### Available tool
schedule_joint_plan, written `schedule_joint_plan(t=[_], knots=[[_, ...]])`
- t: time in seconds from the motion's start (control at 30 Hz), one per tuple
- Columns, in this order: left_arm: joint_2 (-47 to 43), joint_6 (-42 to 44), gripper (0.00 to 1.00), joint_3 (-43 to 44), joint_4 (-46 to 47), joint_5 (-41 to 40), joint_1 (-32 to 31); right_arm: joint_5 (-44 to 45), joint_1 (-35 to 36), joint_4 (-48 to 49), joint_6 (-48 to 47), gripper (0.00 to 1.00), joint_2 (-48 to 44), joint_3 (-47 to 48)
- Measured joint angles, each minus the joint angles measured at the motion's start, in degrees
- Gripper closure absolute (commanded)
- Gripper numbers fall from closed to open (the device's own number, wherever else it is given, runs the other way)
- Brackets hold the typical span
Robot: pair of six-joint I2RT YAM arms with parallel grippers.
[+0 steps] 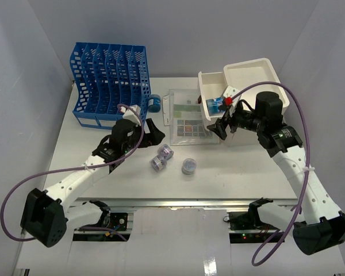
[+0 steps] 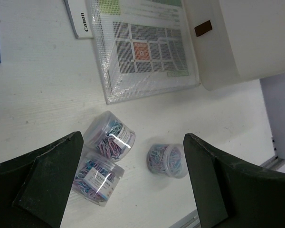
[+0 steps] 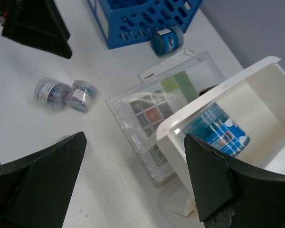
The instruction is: Organize the desk
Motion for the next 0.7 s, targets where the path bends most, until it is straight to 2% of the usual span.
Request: schedule_joint_plan(t=[0.17, 0.43, 0.7], knots=[[8.58, 5.06, 0.02, 8.43, -4.07, -6.08, -2.40, -4.50, 0.00, -0.87, -2.19, 0.10, -0.86, -6.20], [18.78, 13.55, 0.02, 19.16, -8.48, -13.44, -2.46, -8.99, -0.02, -2.68, -4.70, 0.10, -5.08, -13.05], [31.56, 18.52, 0.09, 32.60, -12.02, -15.28, -0.48, -12.81, -1.62, -1.55, -6.63, 0.10, -8.86, -20.74]])
